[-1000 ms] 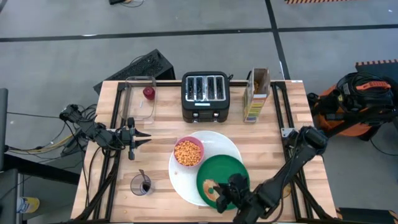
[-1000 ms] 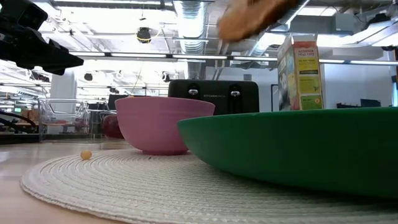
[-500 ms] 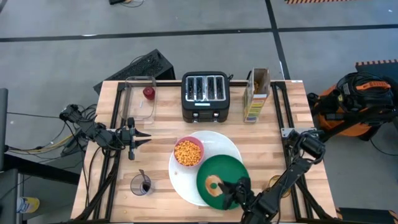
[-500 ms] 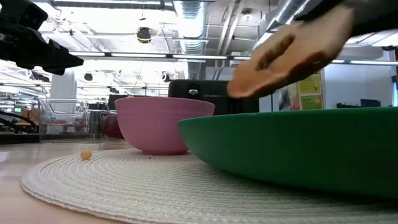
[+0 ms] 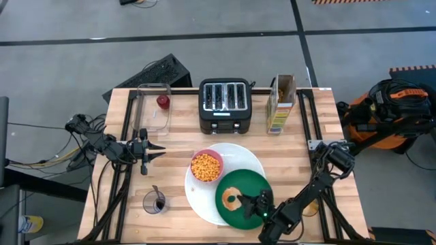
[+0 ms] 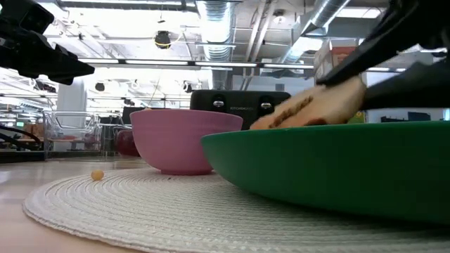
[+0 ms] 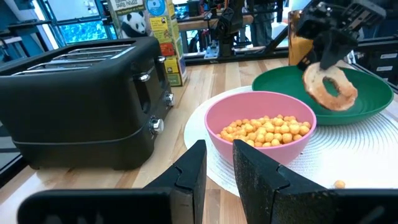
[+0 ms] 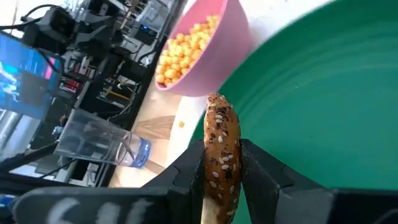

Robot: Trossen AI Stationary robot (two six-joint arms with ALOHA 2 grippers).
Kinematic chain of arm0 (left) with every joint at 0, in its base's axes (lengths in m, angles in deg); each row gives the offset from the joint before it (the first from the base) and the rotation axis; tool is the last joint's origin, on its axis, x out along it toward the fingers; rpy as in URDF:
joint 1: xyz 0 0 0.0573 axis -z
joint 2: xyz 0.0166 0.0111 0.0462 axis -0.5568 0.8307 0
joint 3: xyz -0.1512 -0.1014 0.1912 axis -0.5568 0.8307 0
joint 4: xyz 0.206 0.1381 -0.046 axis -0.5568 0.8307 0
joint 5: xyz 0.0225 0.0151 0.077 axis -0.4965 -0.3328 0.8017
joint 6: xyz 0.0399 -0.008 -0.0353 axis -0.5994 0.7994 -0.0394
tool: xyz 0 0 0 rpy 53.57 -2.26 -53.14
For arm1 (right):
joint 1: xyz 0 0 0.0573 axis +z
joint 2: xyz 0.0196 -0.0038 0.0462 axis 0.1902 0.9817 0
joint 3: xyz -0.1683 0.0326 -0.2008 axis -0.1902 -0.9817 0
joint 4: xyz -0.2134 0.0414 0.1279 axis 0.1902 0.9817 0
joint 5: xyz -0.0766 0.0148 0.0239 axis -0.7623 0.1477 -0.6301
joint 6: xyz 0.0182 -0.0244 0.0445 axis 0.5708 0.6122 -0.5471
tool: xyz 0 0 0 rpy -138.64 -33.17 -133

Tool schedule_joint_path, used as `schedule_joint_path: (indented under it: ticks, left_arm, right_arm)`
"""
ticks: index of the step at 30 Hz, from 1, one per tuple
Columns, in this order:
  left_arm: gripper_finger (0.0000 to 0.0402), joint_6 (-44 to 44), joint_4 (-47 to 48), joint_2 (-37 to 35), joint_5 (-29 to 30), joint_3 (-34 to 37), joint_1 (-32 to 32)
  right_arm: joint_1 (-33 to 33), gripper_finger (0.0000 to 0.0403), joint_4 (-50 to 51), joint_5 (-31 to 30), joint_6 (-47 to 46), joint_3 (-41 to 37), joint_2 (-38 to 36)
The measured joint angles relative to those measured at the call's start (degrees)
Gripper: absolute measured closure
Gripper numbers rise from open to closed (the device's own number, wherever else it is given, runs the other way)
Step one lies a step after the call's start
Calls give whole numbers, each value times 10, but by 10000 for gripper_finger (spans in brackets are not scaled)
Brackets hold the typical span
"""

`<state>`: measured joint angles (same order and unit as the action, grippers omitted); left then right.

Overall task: Arrange a breakfast setting
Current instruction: Put the toasted bread on the green plate

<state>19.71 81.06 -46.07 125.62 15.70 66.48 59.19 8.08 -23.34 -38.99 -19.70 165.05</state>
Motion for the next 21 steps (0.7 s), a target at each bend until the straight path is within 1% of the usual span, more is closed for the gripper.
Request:
schedule_joint_path:
  ticks: [3, 6, 8, 11, 17, 21]
  left_arm:
    - [333, 0, 0, 0, 0, 0, 0]
    - [333, 0, 0, 0, 0, 0, 0]
    - [333, 0, 0, 0, 0, 0, 0]
    - [333, 0, 0, 0, 0, 0, 0]
    - [333, 0, 0, 0, 0, 0, 0]
    - [333, 0, 0, 0, 0, 0, 0]
  right_arm:
    - [-9, 294, -18, 35, -19, -9, 0]
    - [-15, 290, -33, 40, -14, -9, 0]
    - [-16, 278, -36, 40, -8, -9, 0]
    - [-15, 248, -37, 42, -7, -9, 0]
    - [-18, 172, -35, 65, -5, -9, 0]
    - [-20, 146, -35, 71, -16, -9, 0]
